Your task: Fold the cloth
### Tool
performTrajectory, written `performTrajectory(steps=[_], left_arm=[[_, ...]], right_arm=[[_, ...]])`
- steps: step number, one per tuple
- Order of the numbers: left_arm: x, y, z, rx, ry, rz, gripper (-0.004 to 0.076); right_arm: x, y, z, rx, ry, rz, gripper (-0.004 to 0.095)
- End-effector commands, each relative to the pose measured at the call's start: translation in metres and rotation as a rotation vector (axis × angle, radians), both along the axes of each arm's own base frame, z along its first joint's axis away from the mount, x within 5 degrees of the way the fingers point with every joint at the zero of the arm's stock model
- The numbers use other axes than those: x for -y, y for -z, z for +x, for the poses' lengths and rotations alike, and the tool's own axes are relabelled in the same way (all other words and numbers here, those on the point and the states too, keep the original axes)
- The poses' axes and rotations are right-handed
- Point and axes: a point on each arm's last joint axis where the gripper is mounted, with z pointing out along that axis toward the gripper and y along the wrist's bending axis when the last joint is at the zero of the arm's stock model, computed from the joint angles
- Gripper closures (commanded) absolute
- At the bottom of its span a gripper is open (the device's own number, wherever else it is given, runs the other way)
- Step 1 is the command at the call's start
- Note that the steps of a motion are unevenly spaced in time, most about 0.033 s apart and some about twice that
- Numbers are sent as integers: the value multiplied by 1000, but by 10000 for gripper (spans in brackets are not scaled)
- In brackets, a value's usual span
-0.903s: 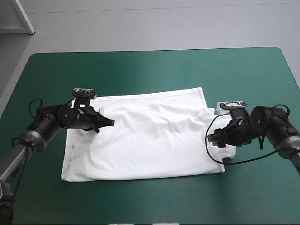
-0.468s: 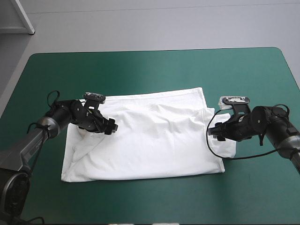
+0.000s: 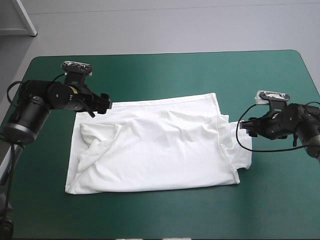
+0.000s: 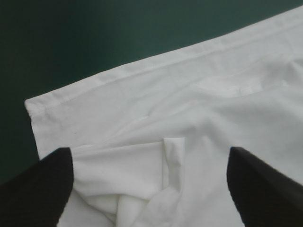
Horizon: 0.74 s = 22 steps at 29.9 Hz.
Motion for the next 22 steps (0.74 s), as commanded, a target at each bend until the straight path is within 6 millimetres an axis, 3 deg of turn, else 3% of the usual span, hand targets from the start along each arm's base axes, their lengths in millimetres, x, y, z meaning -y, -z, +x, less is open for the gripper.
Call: performTrajectory(steps=[1,7,16,18,22], left_arm=[[-2,-34,-18,120,-19,-61,83],[-3,-40,-25,134,-18,-65,83],[-3,-39,-26,116,-17,-61,83],[-4,-39,-26,116,-17,-59,83],[-5,-38,-26,118,-19,-43,83]], right_arm=[[7,2,14,28,6,4,301],[4,33,31,-45,21,58,302],[2,61,40,-144,25,84,307],[-2,63,40,-158,0,90,337],[-13,67,38,-186,-38,86,530]])
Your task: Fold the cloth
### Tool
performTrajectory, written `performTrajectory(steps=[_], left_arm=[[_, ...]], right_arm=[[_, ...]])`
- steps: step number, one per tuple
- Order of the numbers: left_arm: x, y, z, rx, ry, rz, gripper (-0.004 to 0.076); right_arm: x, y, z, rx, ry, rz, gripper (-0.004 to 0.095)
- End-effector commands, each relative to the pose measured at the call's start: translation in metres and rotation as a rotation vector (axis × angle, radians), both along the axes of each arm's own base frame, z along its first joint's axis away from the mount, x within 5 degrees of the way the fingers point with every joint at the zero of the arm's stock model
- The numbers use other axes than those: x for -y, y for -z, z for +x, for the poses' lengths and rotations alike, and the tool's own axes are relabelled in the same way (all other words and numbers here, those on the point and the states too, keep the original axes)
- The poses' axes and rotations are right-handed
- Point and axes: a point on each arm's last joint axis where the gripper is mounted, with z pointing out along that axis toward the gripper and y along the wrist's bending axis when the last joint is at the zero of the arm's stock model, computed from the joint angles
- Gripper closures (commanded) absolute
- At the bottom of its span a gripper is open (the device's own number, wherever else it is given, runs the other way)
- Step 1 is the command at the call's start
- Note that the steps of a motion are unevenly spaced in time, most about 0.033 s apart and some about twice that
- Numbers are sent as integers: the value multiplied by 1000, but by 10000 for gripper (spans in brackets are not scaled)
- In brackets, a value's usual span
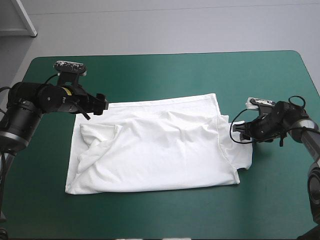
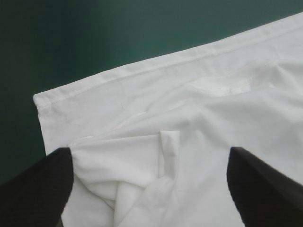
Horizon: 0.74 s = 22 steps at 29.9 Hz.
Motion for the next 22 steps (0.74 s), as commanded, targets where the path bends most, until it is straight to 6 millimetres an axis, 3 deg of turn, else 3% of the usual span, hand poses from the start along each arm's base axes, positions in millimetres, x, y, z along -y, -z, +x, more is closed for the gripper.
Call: performTrajectory(steps=[1,6,11,17,22], left_arm=[[-1,-22,-7,99,-7,-22,83],[-3,-21,-8,89,-11,-5,83],[-3,-20,-8,85,-11,-2,83],[-3,-20,-8,83,-11,-2,83],[-3,-21,-8,87,-11,-3,83]], right_arm=[[-12,-1,-2,1,-28,23,610],[-13,2,-1,33,-29,6,931],[-8,-10,-3,85,-13,-46,923],[0,-45,-17,181,80,-106,923],[-5,-73,-27,291,120,-28,923]])
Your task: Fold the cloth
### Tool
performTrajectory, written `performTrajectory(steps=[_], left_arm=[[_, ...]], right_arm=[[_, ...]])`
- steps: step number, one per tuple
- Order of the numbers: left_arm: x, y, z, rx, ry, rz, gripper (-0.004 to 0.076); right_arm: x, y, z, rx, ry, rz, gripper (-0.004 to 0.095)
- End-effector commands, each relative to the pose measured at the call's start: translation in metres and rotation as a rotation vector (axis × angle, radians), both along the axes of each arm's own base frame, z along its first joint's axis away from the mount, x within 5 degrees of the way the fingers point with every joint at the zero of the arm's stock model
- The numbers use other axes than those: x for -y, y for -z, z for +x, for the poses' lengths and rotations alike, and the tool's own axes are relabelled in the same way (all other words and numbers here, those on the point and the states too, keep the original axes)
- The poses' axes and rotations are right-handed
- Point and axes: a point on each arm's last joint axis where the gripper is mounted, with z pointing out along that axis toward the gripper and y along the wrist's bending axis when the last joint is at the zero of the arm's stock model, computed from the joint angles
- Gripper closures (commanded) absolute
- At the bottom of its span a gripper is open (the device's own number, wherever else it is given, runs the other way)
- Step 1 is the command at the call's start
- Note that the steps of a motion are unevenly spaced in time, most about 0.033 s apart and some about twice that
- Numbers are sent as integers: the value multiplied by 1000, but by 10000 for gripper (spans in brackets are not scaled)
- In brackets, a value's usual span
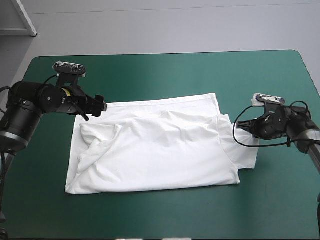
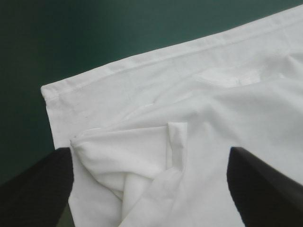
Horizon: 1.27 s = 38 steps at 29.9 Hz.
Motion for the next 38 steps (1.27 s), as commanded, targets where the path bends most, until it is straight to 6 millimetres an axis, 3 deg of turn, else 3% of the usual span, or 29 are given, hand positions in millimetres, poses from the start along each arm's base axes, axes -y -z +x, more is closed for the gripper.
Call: performTrajectory(steps=[1,8,15,19,22,23,26,28,33,38], left_arm=[[0,-22,-7,110,-6,-33,83],[0,-22,-7,105,-5,-34,87],[-1,-21,-8,89,-4,-30,87],[-1,-20,-9,80,-4,-28,87],[-1,-20,-9,76,-4,-26,87],[-1,-20,-9,74,-4,-25,87],[-2,-19,-10,59,-1,-12,87],[-2,-17,-12,34,0,-7,87],[-7,-10,-21,-100,-3,56,87],[-17,-4,-34,-175,-56,145,87]], right_arm=[[-8,-37,-4,186,-16,56,923],[-71,-47,-10,266,-285,174,923],[-131,-25,-17,204,-474,182,923],[-150,-8,-17,151,-533,173,903],[-154,-1,-14,127,-543,169,729],[-154,-2,-14,130,-543,170,626],[-154,-15,-16,139,-566,167,332],[-153,-29,-19,135,-580,162,225],[-138,-69,-39,87,-592,94,235],[-114,-81,-67,-55,-568,-37,252]])
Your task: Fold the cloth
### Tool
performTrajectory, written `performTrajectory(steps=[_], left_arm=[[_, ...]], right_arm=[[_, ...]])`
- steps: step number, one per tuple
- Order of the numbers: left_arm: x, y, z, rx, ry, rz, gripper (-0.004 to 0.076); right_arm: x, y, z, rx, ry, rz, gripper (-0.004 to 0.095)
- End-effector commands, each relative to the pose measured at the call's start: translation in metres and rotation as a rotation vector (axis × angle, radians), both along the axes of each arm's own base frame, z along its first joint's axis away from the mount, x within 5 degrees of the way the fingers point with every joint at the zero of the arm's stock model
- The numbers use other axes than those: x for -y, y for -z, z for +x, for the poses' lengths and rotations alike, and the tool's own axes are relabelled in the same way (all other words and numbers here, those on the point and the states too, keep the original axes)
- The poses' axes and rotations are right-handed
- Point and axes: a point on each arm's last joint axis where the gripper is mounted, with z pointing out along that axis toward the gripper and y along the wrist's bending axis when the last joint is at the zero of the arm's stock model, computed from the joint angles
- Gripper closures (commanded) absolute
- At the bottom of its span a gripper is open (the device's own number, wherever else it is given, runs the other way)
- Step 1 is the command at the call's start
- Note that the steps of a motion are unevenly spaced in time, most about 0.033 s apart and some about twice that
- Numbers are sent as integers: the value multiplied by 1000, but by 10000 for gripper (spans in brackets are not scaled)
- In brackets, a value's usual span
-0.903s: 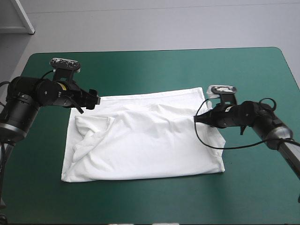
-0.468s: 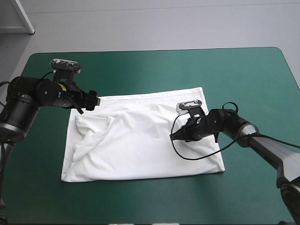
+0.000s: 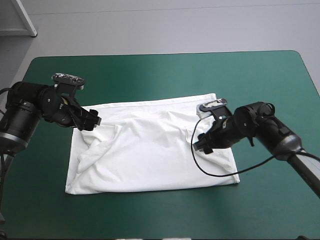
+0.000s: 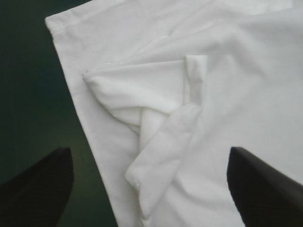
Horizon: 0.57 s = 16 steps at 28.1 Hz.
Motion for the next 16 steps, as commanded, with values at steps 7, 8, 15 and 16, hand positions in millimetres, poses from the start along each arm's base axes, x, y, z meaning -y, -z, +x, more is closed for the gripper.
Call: performTrajectory(steps=[7,8,15,16], left_arm=[[-20,9,-55,-27,-97,71,87],[-21,13,-63,-35,-103,61,87],[-30,76,-99,-192,-172,84,87],[-30,82,-99,-192,-171,83,87]], right_arm=[[28,-34,-43,-53,8,-110,252],[30,-35,-45,-50,14,-108,252],[37,-10,-59,-121,16,-140,252],[37,-4,-61,-137,16,-148,252]])
